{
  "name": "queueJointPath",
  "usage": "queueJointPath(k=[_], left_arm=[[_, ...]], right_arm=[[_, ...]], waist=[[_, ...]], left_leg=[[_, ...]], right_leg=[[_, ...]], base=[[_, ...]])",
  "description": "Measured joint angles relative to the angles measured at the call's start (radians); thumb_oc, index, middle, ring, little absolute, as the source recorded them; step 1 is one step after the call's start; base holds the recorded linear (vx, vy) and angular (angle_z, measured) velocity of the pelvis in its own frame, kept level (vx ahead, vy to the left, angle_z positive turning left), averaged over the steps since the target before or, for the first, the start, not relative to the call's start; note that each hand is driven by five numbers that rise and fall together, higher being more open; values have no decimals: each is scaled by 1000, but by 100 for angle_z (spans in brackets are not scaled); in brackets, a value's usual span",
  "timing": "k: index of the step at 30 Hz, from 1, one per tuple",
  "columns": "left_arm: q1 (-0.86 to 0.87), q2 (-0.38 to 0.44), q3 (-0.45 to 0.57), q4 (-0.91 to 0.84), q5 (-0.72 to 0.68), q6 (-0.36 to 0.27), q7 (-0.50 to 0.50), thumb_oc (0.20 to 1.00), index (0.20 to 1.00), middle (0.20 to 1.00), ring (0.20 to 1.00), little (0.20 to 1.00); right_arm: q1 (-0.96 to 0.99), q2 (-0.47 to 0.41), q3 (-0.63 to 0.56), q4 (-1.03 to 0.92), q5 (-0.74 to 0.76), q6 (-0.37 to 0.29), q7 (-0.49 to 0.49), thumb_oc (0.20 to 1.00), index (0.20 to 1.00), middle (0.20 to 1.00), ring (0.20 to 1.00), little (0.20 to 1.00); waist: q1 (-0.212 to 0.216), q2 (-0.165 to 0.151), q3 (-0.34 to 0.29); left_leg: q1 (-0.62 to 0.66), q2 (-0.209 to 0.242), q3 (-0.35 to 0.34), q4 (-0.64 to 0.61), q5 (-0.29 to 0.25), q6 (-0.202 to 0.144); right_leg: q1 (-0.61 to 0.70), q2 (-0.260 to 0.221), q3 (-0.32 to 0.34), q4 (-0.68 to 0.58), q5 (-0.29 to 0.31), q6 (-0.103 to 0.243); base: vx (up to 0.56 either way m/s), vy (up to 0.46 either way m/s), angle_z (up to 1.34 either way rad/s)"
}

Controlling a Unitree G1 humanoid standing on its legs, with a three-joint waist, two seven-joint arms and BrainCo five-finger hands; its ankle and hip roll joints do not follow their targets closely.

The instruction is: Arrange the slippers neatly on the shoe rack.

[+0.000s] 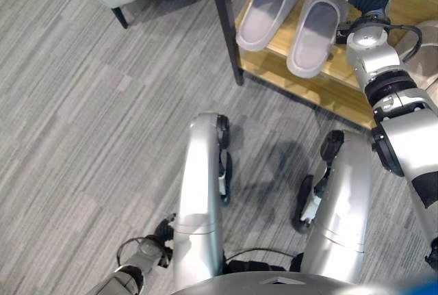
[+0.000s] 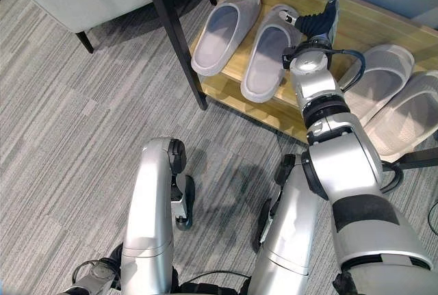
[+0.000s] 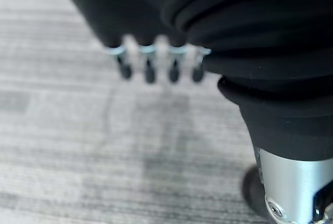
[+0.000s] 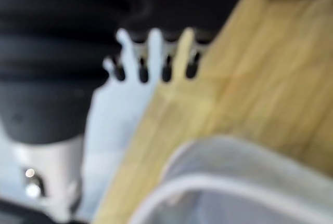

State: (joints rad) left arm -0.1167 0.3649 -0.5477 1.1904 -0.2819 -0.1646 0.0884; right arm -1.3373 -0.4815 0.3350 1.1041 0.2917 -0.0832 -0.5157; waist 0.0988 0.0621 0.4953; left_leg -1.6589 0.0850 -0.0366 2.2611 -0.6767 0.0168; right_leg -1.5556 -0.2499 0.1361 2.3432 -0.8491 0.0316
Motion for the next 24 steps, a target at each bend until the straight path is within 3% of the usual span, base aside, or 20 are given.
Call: queueJointPath(k=[4,8,11,14,24], left_arm=[[0,1,9,2,21,-4,5,1000,1000,1000,1000,1000],[1,0,22,4,38,-4,6,1000,1000,1000,1000,1000],[-1,-4,43,4,42,-2,7,1000,1000,1000,1000,1000],[-1,-4,55,0,68,-5,8,1000,1000,1000,1000,1000],[17,0,58,-29,108,-18,28,1000,1000,1000,1000,1000]], right_arm=[[177,-7,-96,-231,-1,-60,-26,1000,1000,1000,1000,1000],[278,-6,-126,-277,-1,-77,-43,1000,1000,1000,1000,1000],[437,1,-199,-458,-12,-100,-56,1000,1000,1000,1000,1000],[525,11,-203,-530,-56,-105,-55,1000,1000,1000,1000,1000],[555,-6,-138,-601,-160,-125,-3,1000,1000,1000,1000,1000]], waist=[[-6,-17,10],[-19,-30,17],[-35,-36,20],[-58,-37,20],[-51,-37,23]], left_leg=[[0,0,0,-1,-1,-2],[-3,1,0,-1,-2,-3],[-3,3,1,-1,-7,-5],[-3,5,1,-1,-8,-6],[-2,5,1,-1,-10,-9]], right_leg=[[0,1,0,-1,0,0],[-4,3,0,-1,0,0],[-8,6,1,-1,0,-1],[-11,9,1,-1,0,0],[-14,10,3,2,-1,0]], base=[[0,0,0],[0,0,0],[-1,0,-1],[-2,-2,-1],[0,0,0]])
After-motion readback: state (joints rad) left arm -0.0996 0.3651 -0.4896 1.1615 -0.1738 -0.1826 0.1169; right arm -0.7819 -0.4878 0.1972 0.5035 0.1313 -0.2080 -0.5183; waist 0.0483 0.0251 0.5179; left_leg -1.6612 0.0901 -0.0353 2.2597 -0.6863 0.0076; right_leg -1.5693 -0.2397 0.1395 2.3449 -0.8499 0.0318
